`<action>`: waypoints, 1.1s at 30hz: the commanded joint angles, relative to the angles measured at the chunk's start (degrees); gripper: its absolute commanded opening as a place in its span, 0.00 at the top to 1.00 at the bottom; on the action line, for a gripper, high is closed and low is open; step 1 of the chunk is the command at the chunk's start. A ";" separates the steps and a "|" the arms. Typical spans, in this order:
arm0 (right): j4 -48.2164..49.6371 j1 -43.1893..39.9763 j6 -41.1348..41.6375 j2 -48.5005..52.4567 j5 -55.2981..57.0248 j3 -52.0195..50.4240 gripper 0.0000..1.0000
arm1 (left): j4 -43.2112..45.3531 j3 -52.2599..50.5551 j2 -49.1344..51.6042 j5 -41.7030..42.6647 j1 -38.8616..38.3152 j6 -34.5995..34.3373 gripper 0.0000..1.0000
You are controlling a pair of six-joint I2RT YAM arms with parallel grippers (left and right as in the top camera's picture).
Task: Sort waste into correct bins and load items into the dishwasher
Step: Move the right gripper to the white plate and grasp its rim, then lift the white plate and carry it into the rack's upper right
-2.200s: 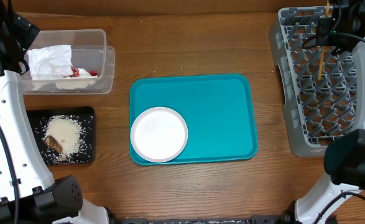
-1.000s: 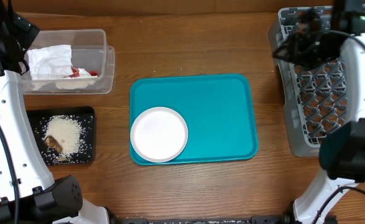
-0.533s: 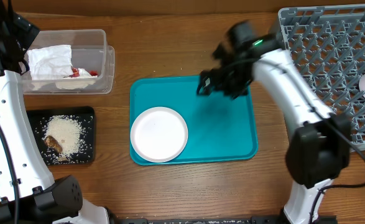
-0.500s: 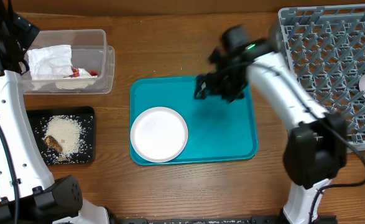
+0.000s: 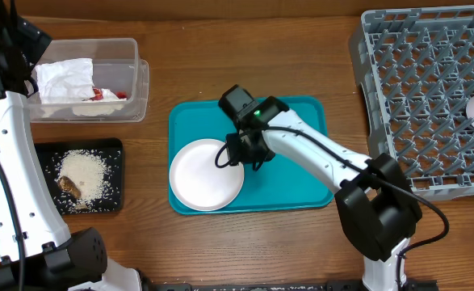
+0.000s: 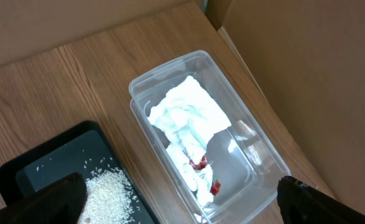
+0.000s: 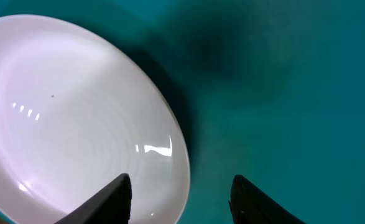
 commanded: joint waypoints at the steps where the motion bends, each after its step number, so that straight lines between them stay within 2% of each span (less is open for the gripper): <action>1: 0.55 0.68 7.06 0.90 6.05 -1.31 0.47 | 0.02 0.11 0.26 -0.98 -0.04 -0.35 0.00; 12: 4.44 0.66 7.28 3.72 -0.83 -4.35 0.50 | 0.02 0.11 0.26 -0.98 -0.04 -0.35 0.00; 13: 4.50 0.66 7.28 3.72 -0.92 -4.35 0.55 | 0.02 0.11 0.26 -0.98 -0.04 -0.35 0.00; 18: 4.44 0.66 7.26 3.72 -0.66 -4.35 0.94 | 0.02 0.11 0.26 -0.98 -0.04 -0.35 0.00; 19: 4.26 0.66 7.26 3.72 -0.63 -4.35 0.96 | 0.02 0.11 0.26 -0.98 -0.04 -0.35 0.00; 23: 2.82 0.13 6.62 3.63 0.09 -3.37 0.96 | 0.02 0.11 0.26 -0.98 -0.04 -0.35 0.00; 26: -2.73 -2.34 6.49 2.78 4.70 0.92 0.96 | 0.02 0.11 0.26 -0.98 -0.04 -0.35 0.00; 33: -23.39 -17.05 0.24 -1.51 21.70 23.63 0.96 | 0.02 0.11 0.26 -0.98 -0.04 -0.35 0.00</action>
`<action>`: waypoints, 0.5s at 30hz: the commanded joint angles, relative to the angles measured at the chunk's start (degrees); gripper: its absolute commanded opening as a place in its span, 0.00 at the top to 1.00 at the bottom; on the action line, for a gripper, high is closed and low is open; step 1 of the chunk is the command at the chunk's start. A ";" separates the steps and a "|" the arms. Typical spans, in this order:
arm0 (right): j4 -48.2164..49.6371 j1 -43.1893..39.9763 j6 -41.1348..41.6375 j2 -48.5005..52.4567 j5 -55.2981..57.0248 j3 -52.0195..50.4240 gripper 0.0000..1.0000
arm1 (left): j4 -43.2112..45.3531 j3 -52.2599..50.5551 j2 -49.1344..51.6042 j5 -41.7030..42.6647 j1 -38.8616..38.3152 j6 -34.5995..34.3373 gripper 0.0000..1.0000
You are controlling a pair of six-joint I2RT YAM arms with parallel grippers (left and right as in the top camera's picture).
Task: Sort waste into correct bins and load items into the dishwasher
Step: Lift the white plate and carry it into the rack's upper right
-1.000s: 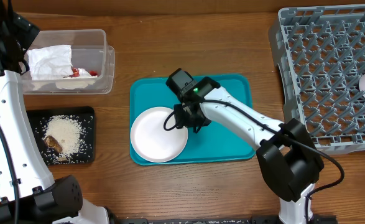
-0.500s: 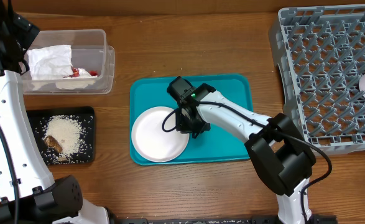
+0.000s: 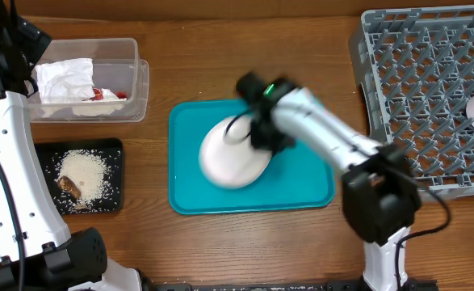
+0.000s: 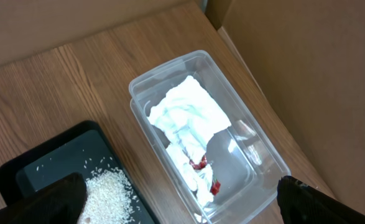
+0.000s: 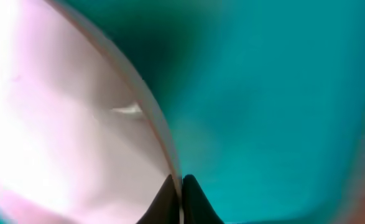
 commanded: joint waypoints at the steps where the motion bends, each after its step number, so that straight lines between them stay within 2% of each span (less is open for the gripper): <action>1: -3.50 -8.55 -2.99 -5.16 13.86 11.37 0.96 | 0.00 0.11 0.26 -0.98 -0.04 -0.35 0.00; 6: -1.68 -20.24 -4.00 -5.55 25.73 21.07 0.96 | 0.00 0.11 0.26 -0.98 -0.04 -0.35 0.00; 9: 4.44 -27.02 -4.02 -5.16 28.94 20.83 0.96 | 0.00 0.11 0.26 -0.98 -0.04 -0.35 0.00; 15: 10.62 -33.66 -4.00 -2.14 31.82 19.87 0.96 | 0.00 0.11 0.26 -0.98 -0.04 -0.35 0.00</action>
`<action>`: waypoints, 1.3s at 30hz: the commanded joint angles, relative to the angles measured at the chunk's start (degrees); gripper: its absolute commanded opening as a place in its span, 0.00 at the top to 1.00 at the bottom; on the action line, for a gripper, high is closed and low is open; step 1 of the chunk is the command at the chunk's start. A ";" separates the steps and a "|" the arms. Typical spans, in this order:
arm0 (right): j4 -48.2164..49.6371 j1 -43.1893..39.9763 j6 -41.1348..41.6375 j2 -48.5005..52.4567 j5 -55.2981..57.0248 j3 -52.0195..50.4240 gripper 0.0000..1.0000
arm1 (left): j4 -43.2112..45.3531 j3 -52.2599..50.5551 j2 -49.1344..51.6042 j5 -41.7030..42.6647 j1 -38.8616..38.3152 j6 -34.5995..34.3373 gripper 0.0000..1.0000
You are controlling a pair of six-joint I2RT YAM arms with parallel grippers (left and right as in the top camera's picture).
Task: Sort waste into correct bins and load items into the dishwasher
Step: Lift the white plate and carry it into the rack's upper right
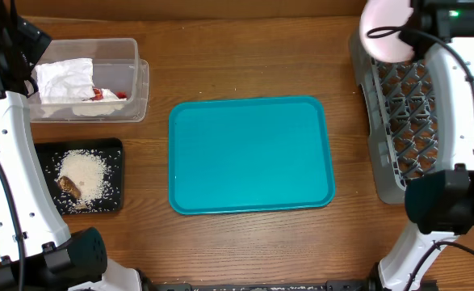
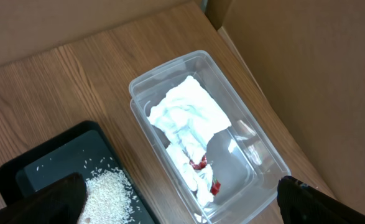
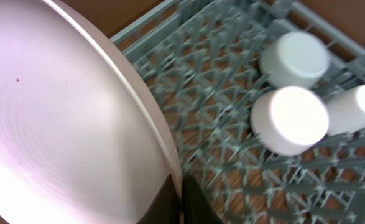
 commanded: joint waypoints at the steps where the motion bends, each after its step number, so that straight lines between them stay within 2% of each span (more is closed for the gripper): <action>1: 2.71 -2.05 -0.28 2.27 5.05 -0.33 0.96 | 0.04 0.11 0.26 -0.98 -0.04 -0.35 0.00; 7: 7.23 -2.27 -6.05 5.31 7.65 -0.35 0.96 | 0.04 0.11 0.26 -0.98 -0.04 -0.35 0.00; 21: 7.23 -0.92 -6.05 10.99 8.20 -0.61 0.96 | 0.04 0.11 0.26 -0.98 -0.04 -0.35 0.00; 29: 5.99 3.76 -6.03 10.84 14.34 -0.55 0.95 | 0.04 0.11 0.26 -0.98 -0.04 -0.35 0.00; 31: 5.68 4.94 -6.03 10.43 14.34 -0.55 0.87 | 0.04 0.11 0.26 -0.98 -0.04 -0.35 0.00; 32: 5.49 5.42 -6.01 10.10 14.34 -0.55 0.79 | 0.04 0.11 0.26 -0.98 -0.04 -0.35 0.00; 33: 5.38 5.88 -6.01 9.66 14.29 -0.55 0.50 | 0.04 0.11 0.26 -0.98 -0.04 -0.35 0.00; 34: 5.25 6.25 -5.99 9.22 14.05 -0.55 0.11 | 0.04 0.11 0.26 -0.98 -0.04 -0.35 0.00; 35: 5.03 6.60 -6.01 8.59 13.42 -0.52 0.00 | 0.04 0.11 0.26 -0.98 -0.04 -0.35 0.00; 39: 3.02 7.15 -4.81 4.70 8.94 -0.48 0.00 | 0.04 0.11 0.26 -0.98 -0.04 -0.35 0.00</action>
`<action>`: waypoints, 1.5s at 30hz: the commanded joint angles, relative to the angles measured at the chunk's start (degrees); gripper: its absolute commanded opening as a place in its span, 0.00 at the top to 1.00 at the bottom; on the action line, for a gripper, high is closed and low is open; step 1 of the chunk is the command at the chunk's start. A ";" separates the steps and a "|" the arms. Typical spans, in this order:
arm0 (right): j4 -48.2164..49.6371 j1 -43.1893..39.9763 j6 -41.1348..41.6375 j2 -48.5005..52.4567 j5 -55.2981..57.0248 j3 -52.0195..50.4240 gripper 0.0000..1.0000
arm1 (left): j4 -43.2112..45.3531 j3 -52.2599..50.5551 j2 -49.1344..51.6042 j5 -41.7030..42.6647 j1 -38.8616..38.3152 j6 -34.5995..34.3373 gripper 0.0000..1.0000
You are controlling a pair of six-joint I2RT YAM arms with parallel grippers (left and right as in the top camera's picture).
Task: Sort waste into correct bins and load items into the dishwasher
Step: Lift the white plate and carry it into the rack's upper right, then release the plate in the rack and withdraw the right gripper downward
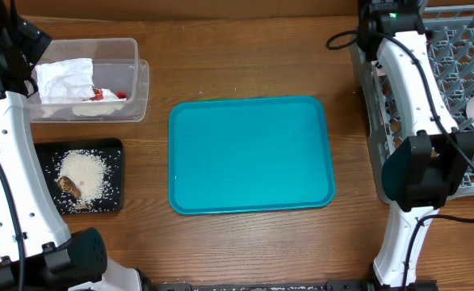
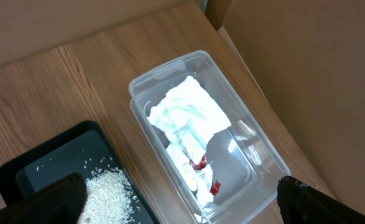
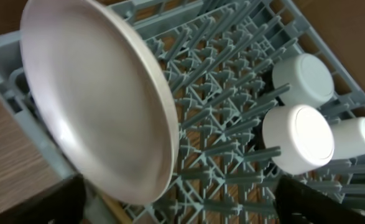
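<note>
A white plate (image 3: 95,106) stands tilted on its edge among the tines at the left end of the grey dishwasher rack (image 3: 232,174). My right gripper (image 3: 182,202) is just above it, open, with its fingers spread wide and nothing held. In the overhead view the right arm (image 1: 406,73) covers the plate. The teal tray (image 1: 250,153) is bare. My left gripper (image 2: 182,202) hangs open, high over the clear waste bin (image 2: 257,180).
Three white cups (image 3: 297,137) sit upturned in the rack, to the right of the plate. The clear bin (image 1: 91,81) holds crumpled white tissue and red scraps. A black tray (image 1: 79,176) with rice and a brown scrap lies at the front left.
My right gripper was shut on the plate's rim above the rack's left end. Now the plate stands in the rack and the gripper is open. The left arm has not moved.
My right gripper was open at the rim of the plate lying on the teal tray. Then it was shut on the rim with the plate raised over the tray, then over the rack. Now the plate stands in the rack, let go.
</note>
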 commanded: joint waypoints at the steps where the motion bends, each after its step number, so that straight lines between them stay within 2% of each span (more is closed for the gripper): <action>1: -1.46 -0.02 2.49 -7.37 -4.13 0.20 0.00 | 0.02 0.11 0.26 -0.98 -0.04 -0.35 0.00; 5: -5.42 -0.02 8.13 -15.08 -14.16 0.20 0.00 | 0.02 0.11 0.26 -0.98 -0.04 -0.35 0.00; 9: -10.49 -0.02 8.11 -23.78 -27.74 0.20 0.00 | 0.02 0.11 0.26 -0.98 -0.04 -0.35 0.00; 12: -17.05 0.28 8.15 -29.11 -33.42 0.17 0.00 | 0.02 0.11 0.26 -0.98 -0.04 -0.35 0.00; 19: -31.45 5.42 8.04 -37.55 -33.81 -0.04 0.00 | 0.02 0.11 0.26 -0.98 -0.04 -0.35 0.00; 25: -31.21 14.56 10.08 -45.16 -33.66 -7.52 0.00 | 0.02 0.11 0.26 -0.98 -0.04 -0.35 0.00; 32: -28.81 25.05 19.28 -56.15 -27.56 -27.15 0.00 | 0.02 0.11 0.26 -0.98 -0.04 -0.35 0.00; 34: -29.31 26.45 21.62 -58.31 -28.87 -32.44 0.00 | 0.02 0.11 0.26 -0.98 -0.04 -0.37 0.00; 39: -29.81 26.86 21.62 -59.69 -36.11 -41.27 0.00 | 0.02 0.11 0.26 -0.98 -0.04 -0.35 0.00; 45: -30.49 26.86 21.44 -57.02 -36.04 -43.36 0.00 | 0.02 0.11 0.26 -0.98 -0.04 -0.37 0.00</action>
